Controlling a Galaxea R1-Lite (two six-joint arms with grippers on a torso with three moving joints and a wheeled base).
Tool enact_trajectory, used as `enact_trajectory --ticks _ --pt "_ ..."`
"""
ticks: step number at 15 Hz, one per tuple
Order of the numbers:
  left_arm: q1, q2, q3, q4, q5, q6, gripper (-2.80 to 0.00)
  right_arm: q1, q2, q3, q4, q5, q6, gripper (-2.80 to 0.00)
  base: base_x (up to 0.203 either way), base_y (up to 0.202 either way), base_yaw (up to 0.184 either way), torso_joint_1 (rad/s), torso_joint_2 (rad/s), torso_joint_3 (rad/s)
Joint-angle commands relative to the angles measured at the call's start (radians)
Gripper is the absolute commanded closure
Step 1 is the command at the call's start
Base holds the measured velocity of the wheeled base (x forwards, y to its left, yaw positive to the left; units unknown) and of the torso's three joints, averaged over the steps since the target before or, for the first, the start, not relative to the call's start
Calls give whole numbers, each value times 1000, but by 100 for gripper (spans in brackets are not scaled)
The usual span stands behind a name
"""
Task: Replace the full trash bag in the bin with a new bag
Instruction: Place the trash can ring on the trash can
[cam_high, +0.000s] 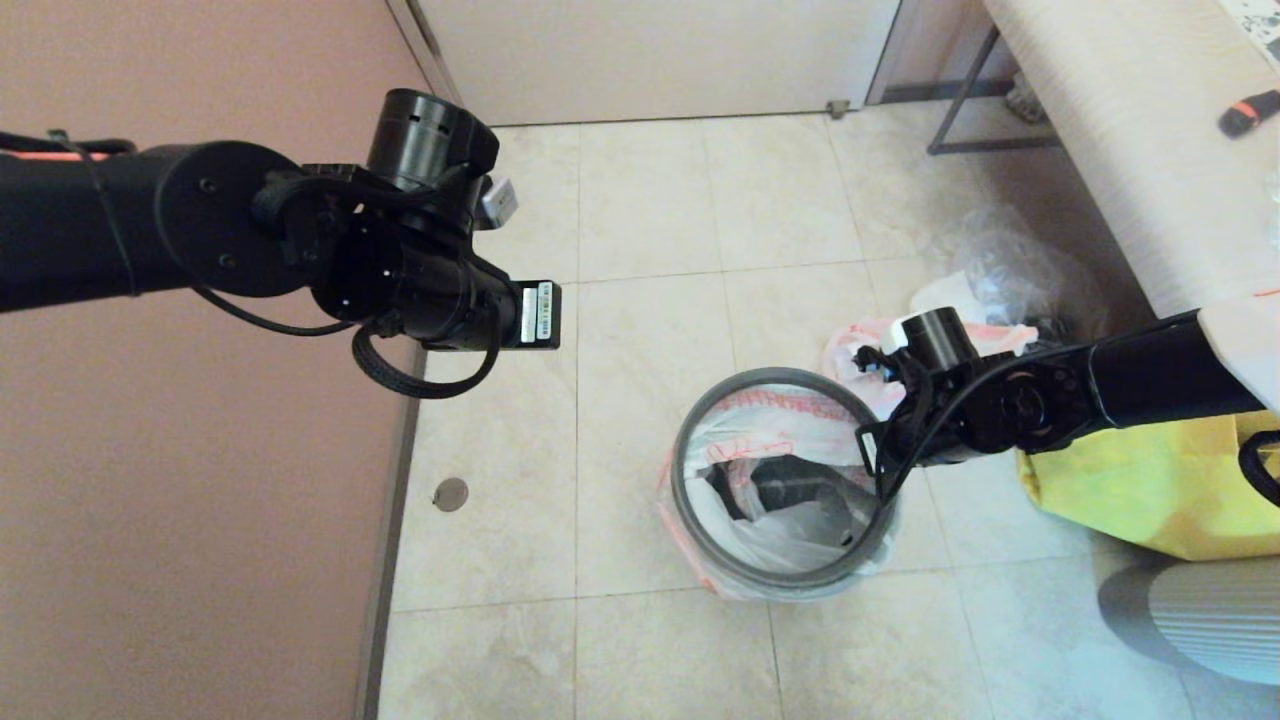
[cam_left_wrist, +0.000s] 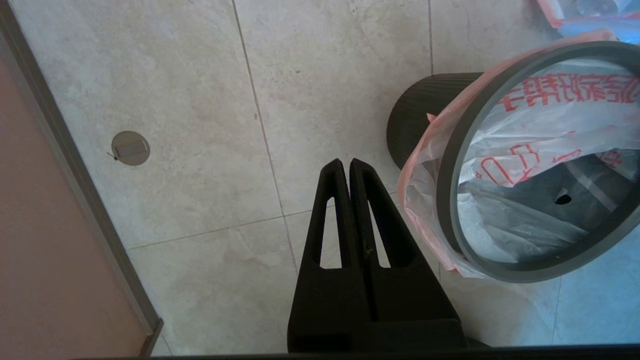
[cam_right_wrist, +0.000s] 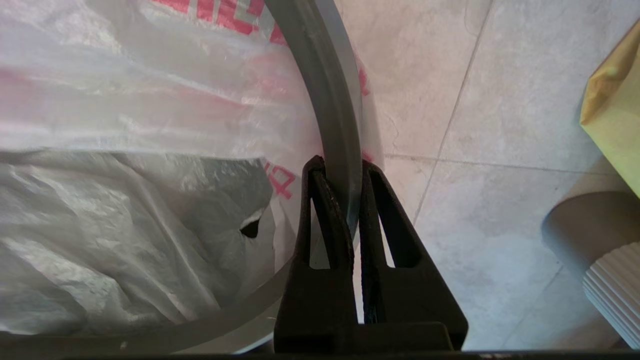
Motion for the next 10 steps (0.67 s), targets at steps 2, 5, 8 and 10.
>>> enact_trajectory --ticks 2,5,8,10 --pt "0 4 0 2 2 -1 0 7 16 18 -1 -1 -1 0 0 0 0 0 0 0" --pt "-2 4 0 2 2 -1 0 17 33 5 -7 -1 -1 0 0 0 0 0 0 0" --pt "-3 7 0 2 2 0 0 27 53 0 -52 -1 -26 0 0 0 0 0 0 0" --pt "-2 10 -1 2 2 0 0 28 67 -2 -65 -1 -33 0 0 0 0 0 0 0"
